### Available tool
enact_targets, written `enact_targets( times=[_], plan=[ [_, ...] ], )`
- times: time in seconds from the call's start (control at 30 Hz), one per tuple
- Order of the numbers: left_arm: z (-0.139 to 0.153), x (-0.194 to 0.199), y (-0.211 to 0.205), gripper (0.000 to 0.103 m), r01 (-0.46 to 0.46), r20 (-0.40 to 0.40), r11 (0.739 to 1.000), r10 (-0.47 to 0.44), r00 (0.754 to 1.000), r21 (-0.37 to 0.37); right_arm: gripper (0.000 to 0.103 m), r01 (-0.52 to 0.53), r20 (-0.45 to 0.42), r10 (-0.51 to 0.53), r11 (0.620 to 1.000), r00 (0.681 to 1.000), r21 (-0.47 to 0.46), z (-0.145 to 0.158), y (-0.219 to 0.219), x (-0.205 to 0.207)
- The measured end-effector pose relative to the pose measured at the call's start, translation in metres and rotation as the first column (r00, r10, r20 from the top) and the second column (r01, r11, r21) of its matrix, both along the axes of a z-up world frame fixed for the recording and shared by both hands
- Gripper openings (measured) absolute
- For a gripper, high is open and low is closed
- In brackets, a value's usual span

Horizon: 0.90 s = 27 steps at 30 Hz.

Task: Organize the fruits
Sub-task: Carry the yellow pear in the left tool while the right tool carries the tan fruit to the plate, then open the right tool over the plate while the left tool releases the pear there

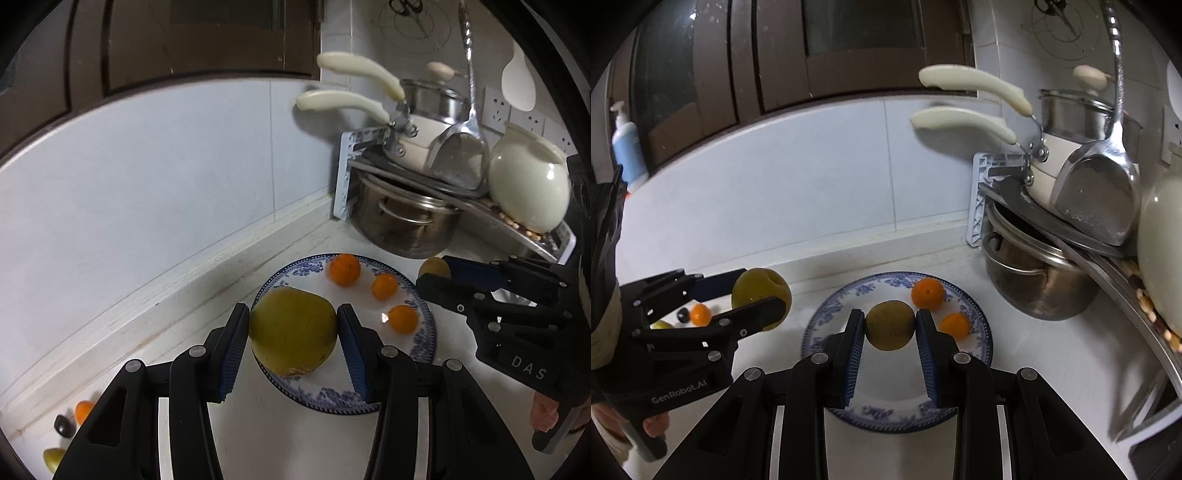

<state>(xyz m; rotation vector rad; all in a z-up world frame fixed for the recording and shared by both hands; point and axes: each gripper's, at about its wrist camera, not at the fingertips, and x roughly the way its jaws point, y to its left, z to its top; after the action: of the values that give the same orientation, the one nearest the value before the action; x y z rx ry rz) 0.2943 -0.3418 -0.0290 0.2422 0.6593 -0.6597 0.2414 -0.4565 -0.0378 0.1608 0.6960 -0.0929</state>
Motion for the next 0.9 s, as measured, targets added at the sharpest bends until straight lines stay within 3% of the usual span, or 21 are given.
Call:
enact_targets(
  times=[0.47,0.9],
  plan=[
    [-0.048,0.053,-0.033,0.048,0.027,-0.070,0.995,-0.020,0.997,0.099,0.030,-0.024,-0.103,0.025,1.000,0.994,0.011,-0.045,-0.013,0.042],
    [-0.071,0.065,-0.051,0.048,0.064,-0.123,0.989,-0.048,0.991,0.133,0.030,-0.016,-0.138,0.022,0.999,0.990,0.039,-0.070,-0.022,0.058]
  ],
)
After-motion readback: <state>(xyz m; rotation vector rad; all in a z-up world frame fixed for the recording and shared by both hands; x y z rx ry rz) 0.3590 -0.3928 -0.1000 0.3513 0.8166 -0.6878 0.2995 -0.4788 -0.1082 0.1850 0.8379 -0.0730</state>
